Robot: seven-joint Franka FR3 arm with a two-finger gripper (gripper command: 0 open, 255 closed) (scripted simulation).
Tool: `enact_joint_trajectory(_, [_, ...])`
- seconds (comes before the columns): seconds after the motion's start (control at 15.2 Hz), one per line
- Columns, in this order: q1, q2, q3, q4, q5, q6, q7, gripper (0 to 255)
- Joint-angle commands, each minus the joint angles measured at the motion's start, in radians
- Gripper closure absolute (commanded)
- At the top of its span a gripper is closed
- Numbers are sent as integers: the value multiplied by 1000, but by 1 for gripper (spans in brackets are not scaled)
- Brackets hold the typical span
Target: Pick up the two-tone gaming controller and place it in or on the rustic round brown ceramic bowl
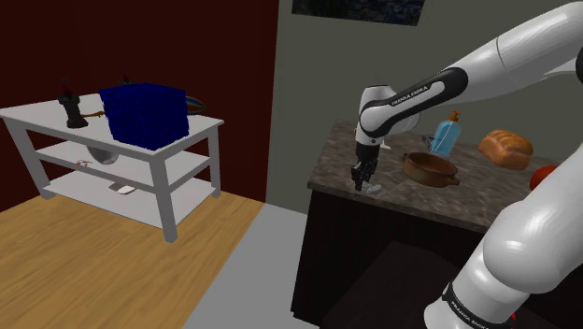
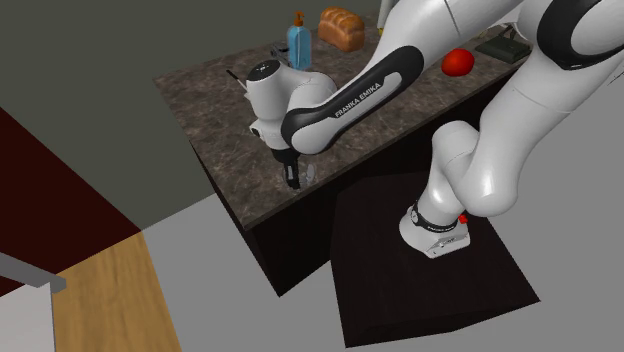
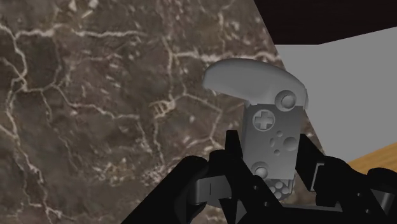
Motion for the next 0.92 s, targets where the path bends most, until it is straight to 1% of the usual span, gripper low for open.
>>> enact_joint_trajectory(0.0, [2, 4, 2, -3, 2, 1, 0, 255])
enact_joint_trajectory(0.33, [2, 2, 1, -4, 1, 0, -1, 255])
enact_joint_trajectory(0.86, [1, -60, 8, 52, -4, -117, 4, 255])
